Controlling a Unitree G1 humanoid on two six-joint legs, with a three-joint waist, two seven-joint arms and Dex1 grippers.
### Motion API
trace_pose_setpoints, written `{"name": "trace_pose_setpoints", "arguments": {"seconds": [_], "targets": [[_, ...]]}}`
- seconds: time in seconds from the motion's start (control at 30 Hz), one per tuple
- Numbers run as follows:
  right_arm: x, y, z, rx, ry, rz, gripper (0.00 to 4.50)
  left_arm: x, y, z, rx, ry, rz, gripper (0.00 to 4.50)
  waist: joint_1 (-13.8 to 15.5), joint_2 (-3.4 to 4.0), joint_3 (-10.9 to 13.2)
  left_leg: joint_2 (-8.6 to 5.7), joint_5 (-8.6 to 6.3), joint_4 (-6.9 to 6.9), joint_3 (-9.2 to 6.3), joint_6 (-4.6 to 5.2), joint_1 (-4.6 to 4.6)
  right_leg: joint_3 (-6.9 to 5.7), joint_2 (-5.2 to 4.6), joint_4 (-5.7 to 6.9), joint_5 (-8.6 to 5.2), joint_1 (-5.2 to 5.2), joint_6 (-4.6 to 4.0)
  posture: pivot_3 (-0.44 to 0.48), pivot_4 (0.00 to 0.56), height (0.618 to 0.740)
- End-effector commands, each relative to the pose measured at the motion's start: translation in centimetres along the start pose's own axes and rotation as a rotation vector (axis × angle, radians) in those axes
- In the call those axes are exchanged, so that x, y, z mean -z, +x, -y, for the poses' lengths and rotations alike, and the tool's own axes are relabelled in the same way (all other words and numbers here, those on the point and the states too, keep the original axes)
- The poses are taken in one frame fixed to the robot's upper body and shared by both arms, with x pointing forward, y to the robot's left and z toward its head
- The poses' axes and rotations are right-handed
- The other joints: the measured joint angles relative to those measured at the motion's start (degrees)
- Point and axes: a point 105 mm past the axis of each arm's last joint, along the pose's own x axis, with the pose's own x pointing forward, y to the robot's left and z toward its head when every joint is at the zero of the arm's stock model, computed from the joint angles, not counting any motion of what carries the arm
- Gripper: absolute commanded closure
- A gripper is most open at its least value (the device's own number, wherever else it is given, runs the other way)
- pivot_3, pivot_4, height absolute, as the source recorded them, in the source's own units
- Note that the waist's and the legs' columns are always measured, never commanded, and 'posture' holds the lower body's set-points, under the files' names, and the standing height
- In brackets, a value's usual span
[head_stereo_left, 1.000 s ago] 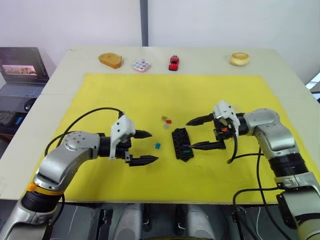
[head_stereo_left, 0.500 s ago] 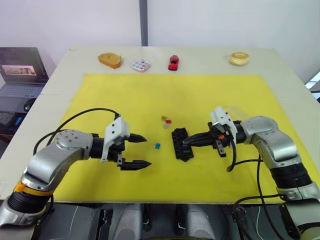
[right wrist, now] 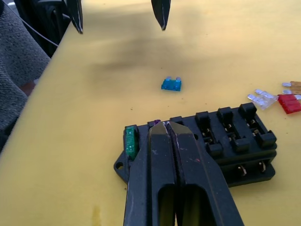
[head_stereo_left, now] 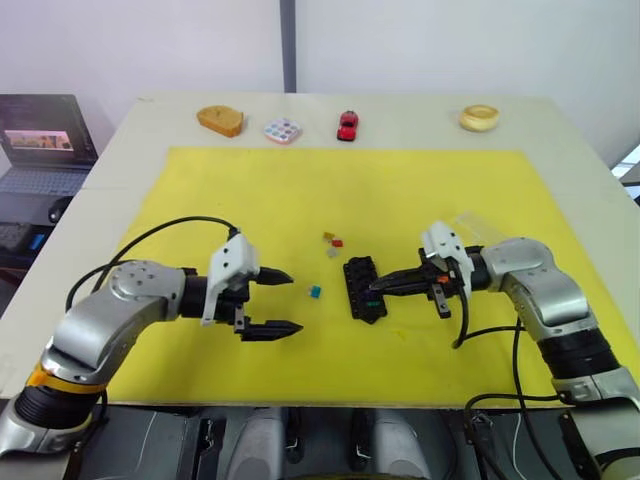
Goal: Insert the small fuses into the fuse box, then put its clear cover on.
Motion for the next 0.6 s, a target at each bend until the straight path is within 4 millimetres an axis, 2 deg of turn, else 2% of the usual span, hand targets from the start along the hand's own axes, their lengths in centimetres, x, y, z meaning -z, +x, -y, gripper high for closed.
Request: {"name": "trace_pose_setpoints", "arguments": {"seconds": [0.03,0.43,0.6], "targets": [[0.58,0.17,-0.37,-0.011,-0.002,-0.019,4.47,-0.78,-0.35,0.06,-0.007,0.028,0.022,0.0,0.0,0.0,0.0,0.0,0.0,0.0,0.0,0.0,0.0,0.0,0.0,0.0,0.0,0.0,0.0,0.0,0.15,0.74],[0.46,0.74,-0.82,-0.022,-0.034,-0.03,4.47,-0.53,-0.24,0.0,-0.018,0.025,0.022,0.0,-0.1,0.0,0.0,0.0,0.0,-0.01,-0.01,-0.01,0.01,0.0,-0.02,0.0,-0.01,-0.01,-0.01,0.0,0.15,0.74],[1.35,0.86,-0.93,-0.027,-0.044,-0.082,4.47,-0.38,-0.28,-0.16,-0.025,0.023,0.023,0.0,-0.1,0.0,0.0,0.01,-0.01,-0.01,-0.01,0.0,0.02,0.0,-0.02,-0.01,-0.01,0.0,-0.02,0.0,0.15,0.74]]}}
